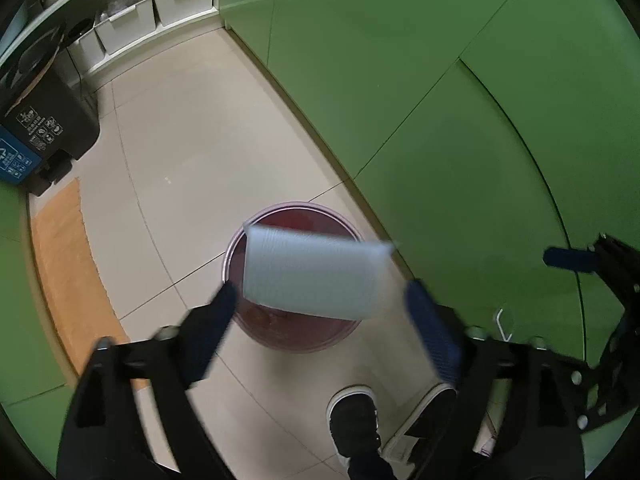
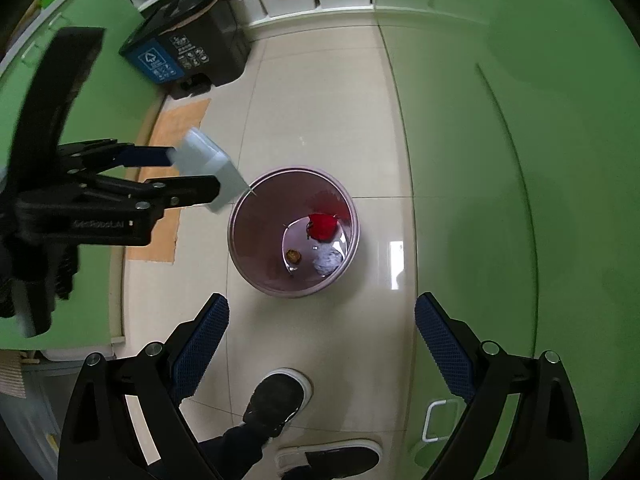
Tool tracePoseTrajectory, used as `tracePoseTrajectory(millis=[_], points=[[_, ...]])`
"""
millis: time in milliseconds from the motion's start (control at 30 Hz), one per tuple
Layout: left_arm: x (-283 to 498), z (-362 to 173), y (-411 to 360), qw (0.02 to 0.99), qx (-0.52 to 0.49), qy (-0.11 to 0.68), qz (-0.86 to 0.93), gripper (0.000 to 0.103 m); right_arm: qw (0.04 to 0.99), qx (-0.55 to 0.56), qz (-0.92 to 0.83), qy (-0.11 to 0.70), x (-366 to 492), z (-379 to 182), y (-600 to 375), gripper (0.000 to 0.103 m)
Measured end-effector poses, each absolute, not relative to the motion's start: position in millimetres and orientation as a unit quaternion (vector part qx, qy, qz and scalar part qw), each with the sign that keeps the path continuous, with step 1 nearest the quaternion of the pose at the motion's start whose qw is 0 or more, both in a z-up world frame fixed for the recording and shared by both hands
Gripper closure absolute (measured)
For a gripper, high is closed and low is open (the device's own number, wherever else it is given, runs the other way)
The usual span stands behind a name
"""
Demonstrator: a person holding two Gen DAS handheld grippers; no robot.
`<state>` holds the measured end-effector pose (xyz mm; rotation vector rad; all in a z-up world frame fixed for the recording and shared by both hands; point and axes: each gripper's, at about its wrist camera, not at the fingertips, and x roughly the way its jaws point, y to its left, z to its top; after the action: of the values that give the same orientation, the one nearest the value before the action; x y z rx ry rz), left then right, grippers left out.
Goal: Collect trash
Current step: 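Move both open tools back toward the counter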
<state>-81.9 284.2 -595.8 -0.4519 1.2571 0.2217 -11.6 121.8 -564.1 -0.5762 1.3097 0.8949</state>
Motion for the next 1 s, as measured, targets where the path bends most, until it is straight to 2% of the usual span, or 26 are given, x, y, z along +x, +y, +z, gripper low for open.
tracePoseTrajectory(millis=[33,233,400,567,667,1000], points=[[-81,-597,284,0.779,-0.21,0.582,0.103,0.003,0.665,-0.251,0.395,0.582,-12,-564,120,0.013],[-82,-591,284,0.772,-0.215,0.589,0.11,0.003,0.668,-0.243,0.389,0.586,-11,-553,109,0.013],[-93,-558,282,0.769,-0.214,0.59,0.119,0.003,0.671,-0.235,0.388,0.586,-12,-523,111,0.013],[-109,-497,284,0.772,-0.219,0.581,0.133,0.003,0.678,-0.225,0.394,0.579,-18,-470,119,0.012],[-117,-454,284,0.775,-0.217,0.576,0.142,0.003,0.681,-0.221,0.398,0.574,-25,-438,128,0.008],[-145,-300,278,0.797,-0.208,0.546,0.15,0.003,0.694,-0.195,0.424,0.549,-54,-299,140,0.006]])
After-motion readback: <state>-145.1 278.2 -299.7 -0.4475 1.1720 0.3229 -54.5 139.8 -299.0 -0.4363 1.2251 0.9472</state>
